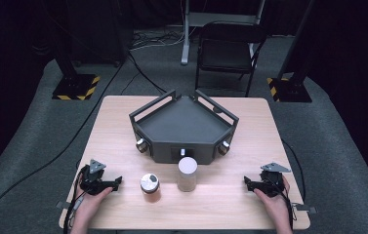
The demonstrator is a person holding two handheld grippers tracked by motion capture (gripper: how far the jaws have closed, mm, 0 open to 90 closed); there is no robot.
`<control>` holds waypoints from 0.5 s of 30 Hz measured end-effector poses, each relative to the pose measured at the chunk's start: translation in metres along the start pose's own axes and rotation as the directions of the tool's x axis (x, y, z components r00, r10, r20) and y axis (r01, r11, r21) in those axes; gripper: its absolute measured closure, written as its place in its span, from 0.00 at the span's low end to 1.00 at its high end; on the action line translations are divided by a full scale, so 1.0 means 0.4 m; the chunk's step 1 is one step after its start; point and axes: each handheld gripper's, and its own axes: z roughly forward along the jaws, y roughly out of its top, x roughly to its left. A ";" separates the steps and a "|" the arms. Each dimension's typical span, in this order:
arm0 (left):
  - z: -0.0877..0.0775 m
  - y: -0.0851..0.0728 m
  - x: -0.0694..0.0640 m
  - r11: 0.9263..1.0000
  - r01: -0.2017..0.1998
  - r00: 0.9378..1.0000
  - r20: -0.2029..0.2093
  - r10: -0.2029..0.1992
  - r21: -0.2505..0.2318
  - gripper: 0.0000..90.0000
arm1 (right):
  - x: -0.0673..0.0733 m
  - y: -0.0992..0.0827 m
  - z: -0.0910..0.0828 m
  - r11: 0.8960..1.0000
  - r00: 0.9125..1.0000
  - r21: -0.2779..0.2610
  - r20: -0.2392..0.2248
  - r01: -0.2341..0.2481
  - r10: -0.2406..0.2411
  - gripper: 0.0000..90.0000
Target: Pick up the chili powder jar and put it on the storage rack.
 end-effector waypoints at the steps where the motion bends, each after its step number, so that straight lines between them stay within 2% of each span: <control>1: 0.000 0.000 0.000 1.000 0.000 1.000 -0.001 0.000 -0.001 0.07 | 0.000 0.000 0.000 1.000 1.000 0.000 -0.001 0.001 -0.001 0.12; 15: 0.001 0.001 0.002 1.000 -0.002 1.000 0.002 0.002 0.000 0.07 | -0.001 0.000 0.001 1.000 1.000 0.000 -0.004 0.002 -0.002 0.11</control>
